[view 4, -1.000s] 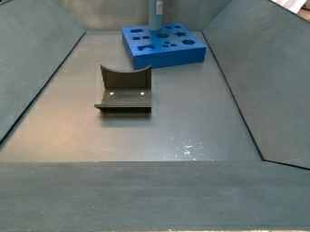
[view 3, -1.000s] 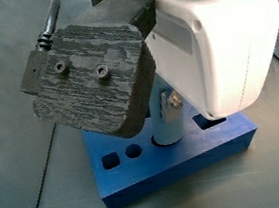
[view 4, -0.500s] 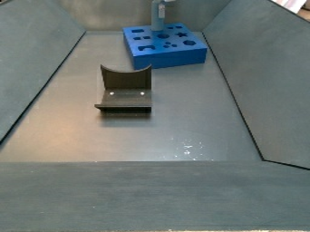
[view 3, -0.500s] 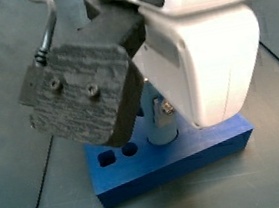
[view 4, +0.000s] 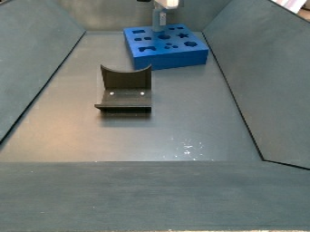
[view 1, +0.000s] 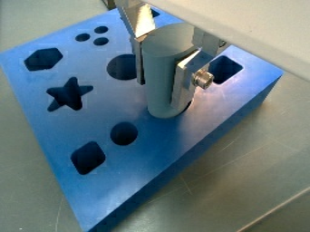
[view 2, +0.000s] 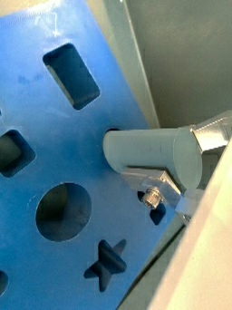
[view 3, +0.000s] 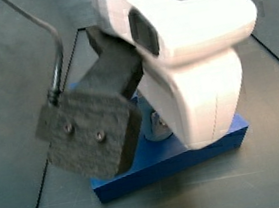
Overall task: Pick up the oval object. Move up. Move to above the board. Insert the oval object.
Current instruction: Insert the oval object.
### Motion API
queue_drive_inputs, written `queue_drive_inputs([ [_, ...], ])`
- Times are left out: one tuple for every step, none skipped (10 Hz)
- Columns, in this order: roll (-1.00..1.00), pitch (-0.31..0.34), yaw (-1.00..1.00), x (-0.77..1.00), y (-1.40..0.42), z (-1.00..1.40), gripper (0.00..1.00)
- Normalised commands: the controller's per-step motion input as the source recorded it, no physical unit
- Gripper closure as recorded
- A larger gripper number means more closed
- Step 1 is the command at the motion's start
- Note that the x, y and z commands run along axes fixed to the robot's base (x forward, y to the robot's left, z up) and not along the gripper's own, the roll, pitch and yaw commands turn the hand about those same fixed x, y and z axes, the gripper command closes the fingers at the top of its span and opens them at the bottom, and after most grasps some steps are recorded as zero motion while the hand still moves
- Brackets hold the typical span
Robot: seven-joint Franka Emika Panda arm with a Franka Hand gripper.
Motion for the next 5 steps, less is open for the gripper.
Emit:
queue_drive_inputs([
  [0.18, -0.087, 0.06, 0.05, -0.01, -0.88, 1.0],
  [0.16, -0.06, 0.05, 0.1, 0.0, -0.95, 1.0],
  [0.13, -0.037, 0.04, 0.14, 0.0, -1.0, 1.0],
  [0.08, -0.006, 0.02, 0.19, 0.0, -1.0, 1.0],
  [0.04, 0.0, 0.02, 0.13, 0.0, -1.0, 1.0],
])
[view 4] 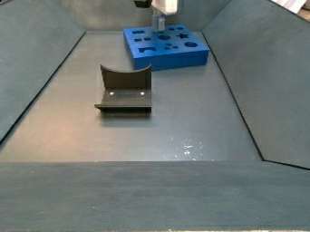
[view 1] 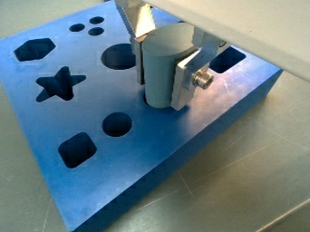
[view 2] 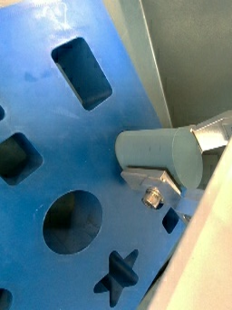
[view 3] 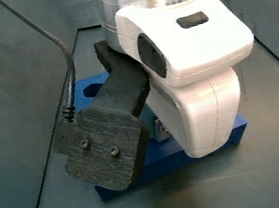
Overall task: Pick up the oval object. Move up. Move to above the board. Insert the oval object.
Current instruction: Insert the oval object.
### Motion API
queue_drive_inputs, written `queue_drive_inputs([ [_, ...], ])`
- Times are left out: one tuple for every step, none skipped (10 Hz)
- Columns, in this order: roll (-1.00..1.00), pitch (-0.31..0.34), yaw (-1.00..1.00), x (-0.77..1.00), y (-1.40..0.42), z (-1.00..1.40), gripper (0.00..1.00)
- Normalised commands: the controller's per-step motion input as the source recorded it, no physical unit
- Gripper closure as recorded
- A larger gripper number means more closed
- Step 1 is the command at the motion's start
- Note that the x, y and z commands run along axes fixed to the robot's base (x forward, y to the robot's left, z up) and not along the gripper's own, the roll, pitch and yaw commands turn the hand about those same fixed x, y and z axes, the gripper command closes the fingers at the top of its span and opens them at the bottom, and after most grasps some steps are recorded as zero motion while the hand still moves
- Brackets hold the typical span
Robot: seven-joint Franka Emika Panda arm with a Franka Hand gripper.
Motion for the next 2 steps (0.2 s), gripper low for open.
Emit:
queue_drive_inputs([
  [0.0, -0.024, 0.0, 0.1, 0.0, -0.38, 1.0],
  [0.0, 0.0, 0.0, 0.0, 0.0, 0.0, 1.0],
])
